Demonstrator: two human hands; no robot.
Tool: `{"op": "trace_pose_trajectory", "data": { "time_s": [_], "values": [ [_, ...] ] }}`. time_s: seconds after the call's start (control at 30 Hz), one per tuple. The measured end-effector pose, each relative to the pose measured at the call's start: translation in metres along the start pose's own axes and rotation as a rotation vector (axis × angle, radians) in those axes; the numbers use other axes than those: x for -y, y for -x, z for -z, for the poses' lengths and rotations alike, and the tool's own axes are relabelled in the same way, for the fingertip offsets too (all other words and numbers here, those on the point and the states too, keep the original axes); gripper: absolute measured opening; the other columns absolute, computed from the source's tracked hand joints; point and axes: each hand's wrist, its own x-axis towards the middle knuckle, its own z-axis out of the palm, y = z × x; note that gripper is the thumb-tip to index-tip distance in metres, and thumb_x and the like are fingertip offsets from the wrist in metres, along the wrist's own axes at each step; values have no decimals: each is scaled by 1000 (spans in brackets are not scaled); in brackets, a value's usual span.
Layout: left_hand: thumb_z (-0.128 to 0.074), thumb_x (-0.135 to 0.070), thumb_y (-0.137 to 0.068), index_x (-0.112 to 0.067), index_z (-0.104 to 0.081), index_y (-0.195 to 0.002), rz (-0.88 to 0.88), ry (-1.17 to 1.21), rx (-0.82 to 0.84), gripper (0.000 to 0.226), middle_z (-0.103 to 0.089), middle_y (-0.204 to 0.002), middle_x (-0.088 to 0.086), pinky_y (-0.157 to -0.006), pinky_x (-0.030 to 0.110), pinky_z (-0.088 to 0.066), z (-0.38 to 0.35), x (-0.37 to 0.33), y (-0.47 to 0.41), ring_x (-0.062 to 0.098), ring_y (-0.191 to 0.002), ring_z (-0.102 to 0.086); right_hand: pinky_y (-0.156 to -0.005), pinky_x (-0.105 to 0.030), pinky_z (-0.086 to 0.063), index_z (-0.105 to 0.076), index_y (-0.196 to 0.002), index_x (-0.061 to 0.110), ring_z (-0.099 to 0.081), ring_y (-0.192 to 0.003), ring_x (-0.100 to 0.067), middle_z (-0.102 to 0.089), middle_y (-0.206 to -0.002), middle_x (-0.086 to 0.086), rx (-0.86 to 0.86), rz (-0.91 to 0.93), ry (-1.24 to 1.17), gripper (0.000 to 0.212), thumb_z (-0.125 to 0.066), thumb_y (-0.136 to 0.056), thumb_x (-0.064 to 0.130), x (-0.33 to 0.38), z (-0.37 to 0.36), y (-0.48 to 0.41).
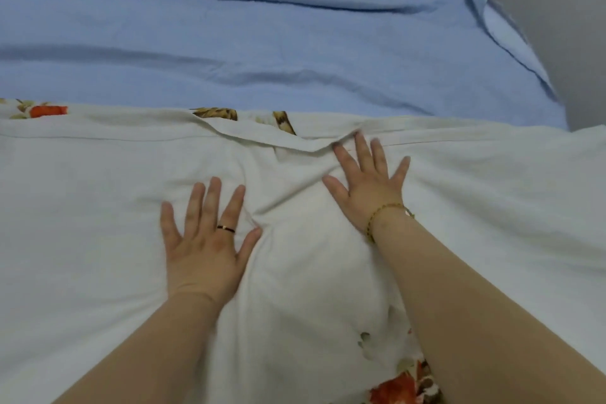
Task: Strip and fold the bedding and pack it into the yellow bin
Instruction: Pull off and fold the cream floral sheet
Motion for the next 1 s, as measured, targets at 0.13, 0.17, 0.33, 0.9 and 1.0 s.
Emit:
{"op": "trace_pose_trajectory", "data": {
  "time_s": [0.13,0.17,0.33,0.9,1.0],
  "values": [
    [-10,-54,-95,-19,-41,-132,-55,-13,-28,59,-53,-132,17,-112,29,17,-4,1,-5,28,-123,-33,-109,-58,14,11,-146,35,21,-142,-15,23,-154,8,-15,-3,-36,63,-13,-93,59,-20,2,-37],
    [-6,-55,-95,-19,-39,-131,-47,-14,-42,61,-54,-130,19,-111,28,17,-4,-1,-6,28,-122,-32,-109,-58,15,12,-146,34,21,-142,-15,22,-154,8,-25,-2,-39,63,-13,-93,58,-22,3,-44],
    [-5,-56,-95,-17,-39,-131,-24,-34,-87,63,-54,-130,22,-110,24,19,-9,2,-4,28,-121,-31,-109,-48,21,13,-146,30,21,-142,-13,24,-154,4,-51,78,-95,64,-18,-95,52,-32,9,-30],
    [-26,-60,-83,-22,-31,-142,56,56,15,70,-19,-154,13,-112,59,-13,-17,8,-5,32,-143,-10,-111,-54,15,23,-143,31,26,-140,-17,33,-150,4,356,-291,-84,59,-7,-97,51,-192,-63,164],
    [-39,-21,-93,-5,-38,-137,131,91,-59,47,-31,-145,24,-107,60,-19,6,-28,27,40,-136,-23,-109,-54,17,22,-143,32,27,-140,-17,33,-150,4,371,-251,-104,59,-8,-97,51,-196,-65,164]
  ]
}}
